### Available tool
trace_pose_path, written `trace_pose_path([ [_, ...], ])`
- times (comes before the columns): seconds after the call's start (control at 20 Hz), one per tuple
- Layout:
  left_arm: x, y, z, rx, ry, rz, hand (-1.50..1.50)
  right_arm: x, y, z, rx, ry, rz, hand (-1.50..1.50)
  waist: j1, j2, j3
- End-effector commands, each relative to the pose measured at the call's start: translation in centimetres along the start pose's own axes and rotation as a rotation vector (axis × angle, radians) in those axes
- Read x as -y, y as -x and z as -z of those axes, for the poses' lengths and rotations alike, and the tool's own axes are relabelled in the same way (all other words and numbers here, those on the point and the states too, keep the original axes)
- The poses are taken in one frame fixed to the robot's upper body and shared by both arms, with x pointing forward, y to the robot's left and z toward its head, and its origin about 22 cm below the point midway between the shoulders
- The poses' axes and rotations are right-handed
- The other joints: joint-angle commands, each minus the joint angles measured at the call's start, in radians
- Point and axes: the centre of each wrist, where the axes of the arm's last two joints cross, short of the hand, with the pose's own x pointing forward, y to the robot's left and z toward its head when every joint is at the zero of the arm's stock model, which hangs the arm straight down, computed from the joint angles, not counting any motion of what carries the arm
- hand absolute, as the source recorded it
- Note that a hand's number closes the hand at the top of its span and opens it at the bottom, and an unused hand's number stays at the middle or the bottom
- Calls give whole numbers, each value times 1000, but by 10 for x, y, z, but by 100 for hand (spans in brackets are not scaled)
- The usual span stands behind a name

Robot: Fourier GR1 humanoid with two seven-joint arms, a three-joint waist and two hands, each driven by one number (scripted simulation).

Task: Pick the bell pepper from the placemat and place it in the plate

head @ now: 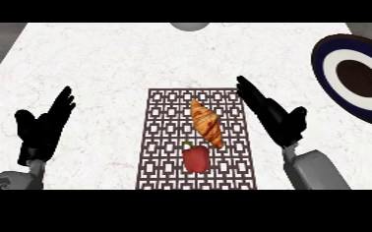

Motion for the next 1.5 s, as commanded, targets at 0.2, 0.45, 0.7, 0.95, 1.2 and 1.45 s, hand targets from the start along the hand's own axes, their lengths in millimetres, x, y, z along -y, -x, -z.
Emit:
trace_pose_path([
  [0.2,46,28,-22,-126,81,-104,0,34,-120,20,476,128,-51,150,11,-14,5],
  [0.45,73,23,-20,-120,128,-190,0,62,-74,-3,399,585,-310,-150,-16,-7,5],
  [0.7,87,24,-23,-123,151,-182,0,34,-33,-36,545,541,-195,-150,-5,-5,5],
  [0.95,71,19,-18,-138,158,-168,0,47,-46,-65,475,456,-319,-150,-1,-5,4],
  [1.2,83,22,-25,-132,136,-159,0,33,-72,-69,265,228,-576,-150,-2,-7,2],
  [1.45,74,17,-29,-133,137,-181,0,17,-97,-75,129,111,-726,-150,6,-8,3],
])
